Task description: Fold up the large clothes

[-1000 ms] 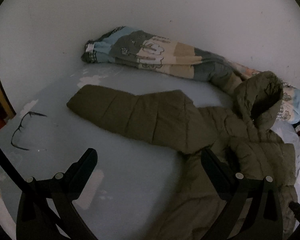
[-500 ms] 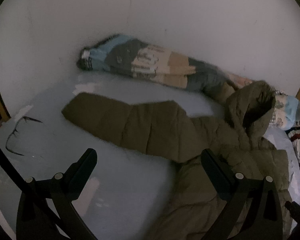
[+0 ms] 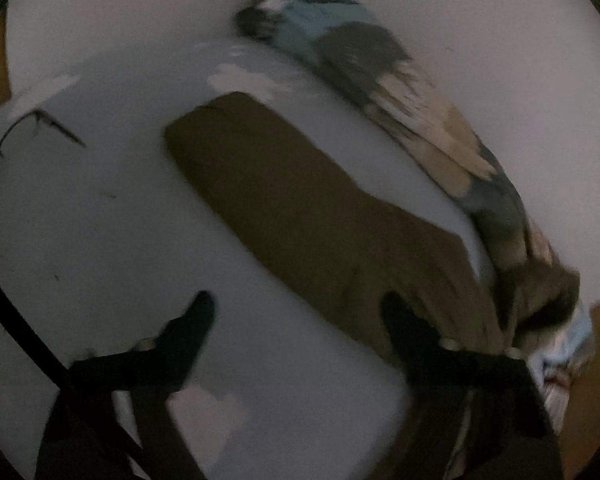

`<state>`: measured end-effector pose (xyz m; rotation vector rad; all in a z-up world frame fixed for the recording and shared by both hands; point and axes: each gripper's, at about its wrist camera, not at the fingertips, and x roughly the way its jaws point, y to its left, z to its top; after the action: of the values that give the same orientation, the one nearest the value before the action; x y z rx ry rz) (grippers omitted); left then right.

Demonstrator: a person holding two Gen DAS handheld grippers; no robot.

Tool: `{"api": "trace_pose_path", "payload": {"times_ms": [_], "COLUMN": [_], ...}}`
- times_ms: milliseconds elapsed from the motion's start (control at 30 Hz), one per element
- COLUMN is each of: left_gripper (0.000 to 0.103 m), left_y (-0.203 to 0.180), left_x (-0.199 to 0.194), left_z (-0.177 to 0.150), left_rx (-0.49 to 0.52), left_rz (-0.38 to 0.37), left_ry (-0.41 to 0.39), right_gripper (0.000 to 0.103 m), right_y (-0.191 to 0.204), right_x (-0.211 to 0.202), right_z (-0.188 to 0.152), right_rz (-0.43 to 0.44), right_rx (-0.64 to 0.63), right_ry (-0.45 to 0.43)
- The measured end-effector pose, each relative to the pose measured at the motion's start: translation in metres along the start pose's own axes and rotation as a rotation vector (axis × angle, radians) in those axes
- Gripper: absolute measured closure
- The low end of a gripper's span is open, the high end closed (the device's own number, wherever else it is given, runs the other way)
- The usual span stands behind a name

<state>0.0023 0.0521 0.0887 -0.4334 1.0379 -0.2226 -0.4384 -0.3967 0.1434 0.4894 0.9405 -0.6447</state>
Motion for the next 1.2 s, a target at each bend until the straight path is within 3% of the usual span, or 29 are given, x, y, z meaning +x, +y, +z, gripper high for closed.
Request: {"api": "trace_pose_path", "payload": {"times_ms": [33,133,267,633,700,733,800,867,1200], "left_gripper": [0.039,0.04,0.04,0.047,0.052,0.067,0.079,0.088,0.089], "left_y": [0.014,0.045,0.06,0.077,0.075,0.075,0.071,0.069,0.012], "left_x": [0.007,0.021,0.036,0.077,0.08,0.08,0.082,0.074,-0.013], "left_z": [0.01,0.029,0.049,0.079,0.081,0.081,0.084,0.083,0.082], "left_rx": [-0.041,-0.142,-0.204,-0.256,-0.247,-0.239,-0.242,-0.255,-0.126], "left_rz": [-0.017,-0.047,-0.088,-0.006,-0.004,-0.005,0.003,-0.015,-0.1], "left_ry": [0.012,0.017,0.017,-0.027,-0.045,-0.05,-0.049,-0.071,-0.183], "right_gripper": [0.035,0.035,0.035,0.035,0.035,0.035,0.035,0.035,0.035], "right_y": [0.0,-0.001,-0.001,0.01,0.011,0.011,0.01,0.01,-0.007], "right_x": [0.001,0.004,0.008,0.02,0.024,0.025,0.028,0.029,0.016], "right_z": [0.0,-0.001,-0.001,-0.003,-0.004,-0.004,-0.004,-0.003,0.0], "right_rz": [-0.001,0.0,0.002,-0.032,-0.04,-0.044,-0.048,-0.05,-0.073], "right_rx": [0.001,0.002,0.013,-0.014,-0.021,-0.022,-0.018,-0.015,0.05], "right_ry": [0.004,0.023,0.031,0.026,0.032,0.033,0.035,0.038,-0.008]}}
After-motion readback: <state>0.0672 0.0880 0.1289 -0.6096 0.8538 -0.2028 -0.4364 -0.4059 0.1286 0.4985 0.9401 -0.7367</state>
